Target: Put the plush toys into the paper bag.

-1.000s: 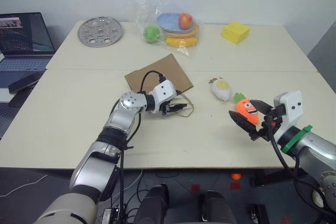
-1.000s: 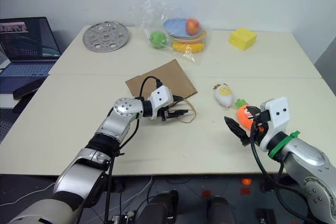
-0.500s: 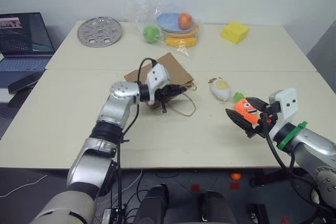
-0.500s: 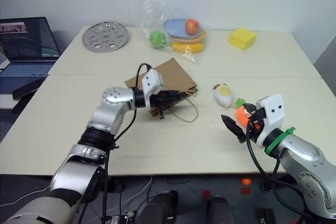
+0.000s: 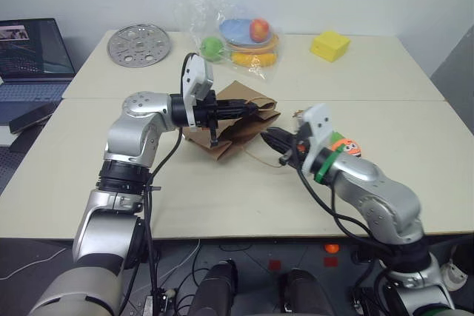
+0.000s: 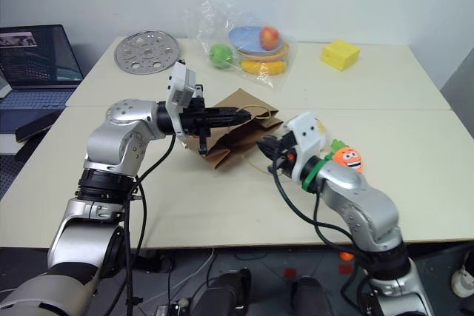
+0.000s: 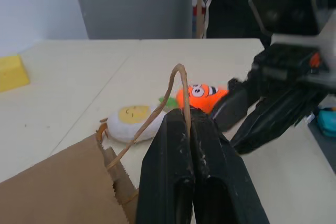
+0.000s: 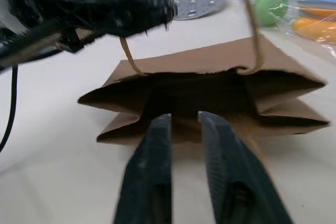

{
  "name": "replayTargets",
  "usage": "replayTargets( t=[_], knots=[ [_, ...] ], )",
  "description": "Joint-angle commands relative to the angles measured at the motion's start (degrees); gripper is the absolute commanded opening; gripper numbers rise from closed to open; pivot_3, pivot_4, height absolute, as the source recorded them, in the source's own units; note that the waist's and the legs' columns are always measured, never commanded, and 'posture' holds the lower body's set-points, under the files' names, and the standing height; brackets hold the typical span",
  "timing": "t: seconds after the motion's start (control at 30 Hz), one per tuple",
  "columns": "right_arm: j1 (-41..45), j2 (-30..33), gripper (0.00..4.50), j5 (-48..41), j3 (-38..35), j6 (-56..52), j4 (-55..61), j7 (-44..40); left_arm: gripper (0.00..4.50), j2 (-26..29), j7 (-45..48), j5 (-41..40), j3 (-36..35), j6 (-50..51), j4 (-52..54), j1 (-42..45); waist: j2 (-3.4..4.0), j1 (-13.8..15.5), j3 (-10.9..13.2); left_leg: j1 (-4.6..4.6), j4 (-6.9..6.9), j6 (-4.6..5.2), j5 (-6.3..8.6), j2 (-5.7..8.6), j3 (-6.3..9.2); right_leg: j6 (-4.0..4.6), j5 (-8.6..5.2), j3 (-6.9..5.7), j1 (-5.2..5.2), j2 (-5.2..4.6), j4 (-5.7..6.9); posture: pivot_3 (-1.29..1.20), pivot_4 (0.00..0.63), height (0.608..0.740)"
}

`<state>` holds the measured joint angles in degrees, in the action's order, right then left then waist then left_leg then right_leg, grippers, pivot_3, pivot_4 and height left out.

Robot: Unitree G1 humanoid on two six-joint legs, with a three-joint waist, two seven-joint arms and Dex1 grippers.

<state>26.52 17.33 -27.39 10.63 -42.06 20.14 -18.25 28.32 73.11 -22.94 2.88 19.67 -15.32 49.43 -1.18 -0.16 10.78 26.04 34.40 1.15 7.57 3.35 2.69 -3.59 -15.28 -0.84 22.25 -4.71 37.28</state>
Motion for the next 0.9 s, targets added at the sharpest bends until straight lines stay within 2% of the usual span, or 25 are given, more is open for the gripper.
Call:
replayTargets(
  t=[0.03,0.43,0.7,0.9],
  knots=[
    [2.6,-1.5,0.01,4.0,1.1,5.0,-5.1,-1.4,0.00,1.2,0.2,-1.9,-1.0,1.5,4.8,0.0,0.00,-0.1,0.0,-0.01,0.01,0.00,0.00,-0.01,-0.01,0.00,0.00,0.01,0.02,0.03,0.03,0.00,0.150,0.740],
    [9.9,-12.1,0.01,13.0,3.7,15.1,-27.7,-3.0,0.00,2.3,-1.3,-4.7,-1.6,5.8,10.3,-2.1,0.00,-0.7,0.0,-0.22,0.05,-0.25,-0.17,-0.15,0.02,0.11,-0.02,0.14,0.08,0.23,0.69,0.00,0.150,0.740],
    [7.7,-12.3,0.01,22.1,7.4,19.0,-37.8,-2.6,0.00,2.3,-6.1,-3.4,-3.5,3.4,10.0,-3.1,0.01,-0.8,0.0,-0.25,0.05,-0.29,-0.20,-0.17,0.05,0.16,0.00,0.17,0.11,0.30,0.69,0.00,0.150,0.740],
    [5.8,-11.1,0.01,25.3,7.3,17.7,-36.7,-2.4,0.00,0.4,-19.5,0.1,-9.1,-3.1,6.8,-2.0,0.01,-1.0,0.0,-0.38,0.03,-0.31,-0.20,-0.17,0.15,0.17,0.00,0.18,0.12,0.32,0.69,0.00,0.150,0.740]
  ],
)
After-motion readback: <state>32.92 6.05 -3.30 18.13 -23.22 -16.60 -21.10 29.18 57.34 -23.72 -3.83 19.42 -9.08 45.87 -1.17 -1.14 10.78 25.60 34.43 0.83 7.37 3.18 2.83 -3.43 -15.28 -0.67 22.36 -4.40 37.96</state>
